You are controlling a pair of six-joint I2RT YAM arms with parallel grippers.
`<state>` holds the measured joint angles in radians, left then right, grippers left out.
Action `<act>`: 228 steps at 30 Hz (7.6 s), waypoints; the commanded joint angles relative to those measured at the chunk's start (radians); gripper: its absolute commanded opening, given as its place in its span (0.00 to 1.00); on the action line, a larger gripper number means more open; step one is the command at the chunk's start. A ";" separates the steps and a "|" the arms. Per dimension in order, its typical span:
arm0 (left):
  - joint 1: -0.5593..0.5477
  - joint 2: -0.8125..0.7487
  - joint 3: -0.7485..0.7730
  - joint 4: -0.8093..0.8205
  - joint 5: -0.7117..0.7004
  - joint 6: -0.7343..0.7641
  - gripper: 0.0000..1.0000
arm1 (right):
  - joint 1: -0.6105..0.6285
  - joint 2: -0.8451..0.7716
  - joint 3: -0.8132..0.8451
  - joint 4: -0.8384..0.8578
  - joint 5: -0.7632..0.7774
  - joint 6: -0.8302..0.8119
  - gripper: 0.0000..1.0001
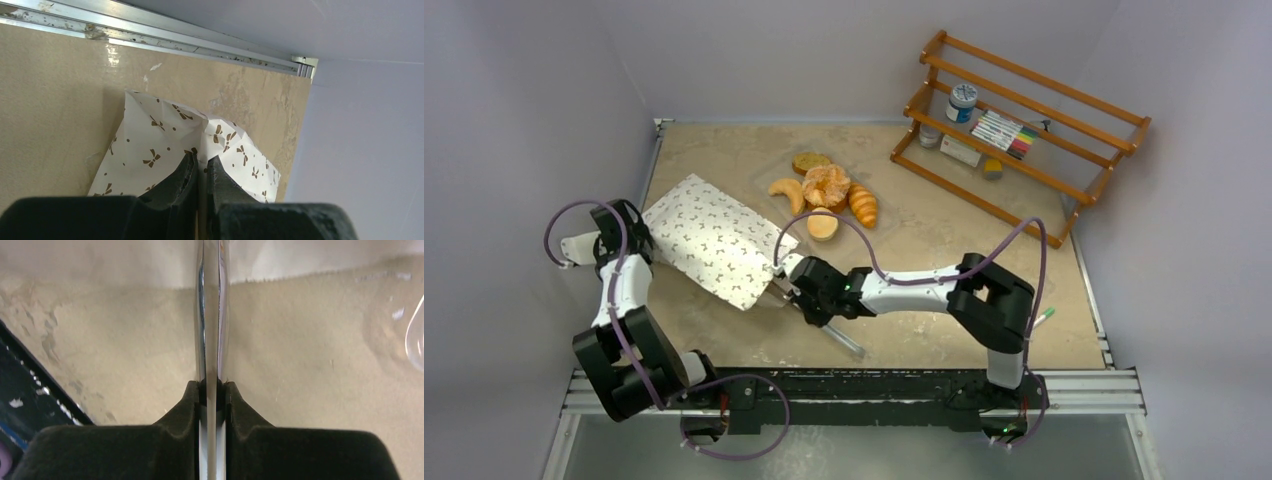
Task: Take the fake bread out of the paper bag
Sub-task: Take out the fake bread from the paper bag, then place the fake bread in the container, then place the clamp on the paper bag.
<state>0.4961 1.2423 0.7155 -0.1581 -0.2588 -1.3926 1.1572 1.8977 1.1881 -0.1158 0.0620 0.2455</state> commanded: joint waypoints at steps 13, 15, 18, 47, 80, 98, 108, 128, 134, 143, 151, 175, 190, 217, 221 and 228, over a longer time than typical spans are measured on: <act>0.007 0.051 0.110 0.031 -0.069 0.040 0.00 | 0.001 -0.324 -0.166 -0.176 0.053 0.110 0.00; 0.007 0.061 0.107 0.035 -0.069 0.042 0.00 | 0.003 -0.364 -0.176 -0.199 0.056 0.121 0.00; 0.007 0.071 0.102 0.043 -0.073 0.040 0.00 | 0.003 -0.415 -0.175 -0.238 0.055 0.131 0.00; 0.007 0.239 0.202 -0.006 -0.237 0.016 0.00 | 0.009 -0.664 0.052 -0.572 0.156 0.193 0.00; 0.038 -0.205 -0.106 -0.146 -0.275 0.055 0.00 | -0.271 -0.053 0.528 -0.240 0.136 -0.166 0.00; 0.041 -0.183 -0.056 -0.156 -0.289 0.083 0.00 | -0.301 0.077 0.472 -0.248 0.113 -0.071 0.34; 0.041 -0.165 -0.041 -0.153 -0.303 0.086 0.00 | -0.301 0.064 0.434 -0.246 0.108 -0.066 0.45; 0.069 -0.096 0.034 -0.159 -0.274 0.120 0.00 | -0.301 -0.146 0.308 -0.171 0.119 -0.044 0.39; 0.071 -0.028 0.131 -0.171 -0.258 0.166 0.00 | -0.300 -0.249 0.243 -0.139 0.095 -0.045 0.34; 0.123 0.024 0.237 -0.187 -0.322 0.444 0.00 | -0.217 -0.357 0.118 -0.147 0.058 -0.032 0.29; 0.134 0.069 0.234 -0.181 -0.316 0.468 0.00 | -0.071 -0.327 0.042 -0.152 0.036 -0.002 0.27; 0.134 0.001 0.089 -0.120 -0.192 0.357 0.00 | 0.024 0.063 0.299 -0.081 0.032 -0.066 0.26; 0.113 0.078 0.080 0.172 0.034 0.345 0.43 | -0.079 0.320 0.609 -0.125 0.013 -0.087 0.48; 0.027 -0.244 0.241 -0.242 -0.242 0.270 0.70 | -0.068 -0.110 0.305 -0.155 0.187 0.015 1.00; -0.077 -0.346 0.235 -0.248 -0.372 0.252 0.68 | -0.097 -0.286 0.195 -0.123 0.332 0.084 1.00; -0.251 -0.352 0.264 -0.184 -0.450 0.470 0.68 | -0.342 -0.578 0.003 -0.024 0.566 0.173 1.00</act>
<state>0.3283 0.8665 0.9302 -0.3847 -0.6186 -1.0630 0.9699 1.4616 1.2667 -0.2256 0.4324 0.3290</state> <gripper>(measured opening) 0.678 0.998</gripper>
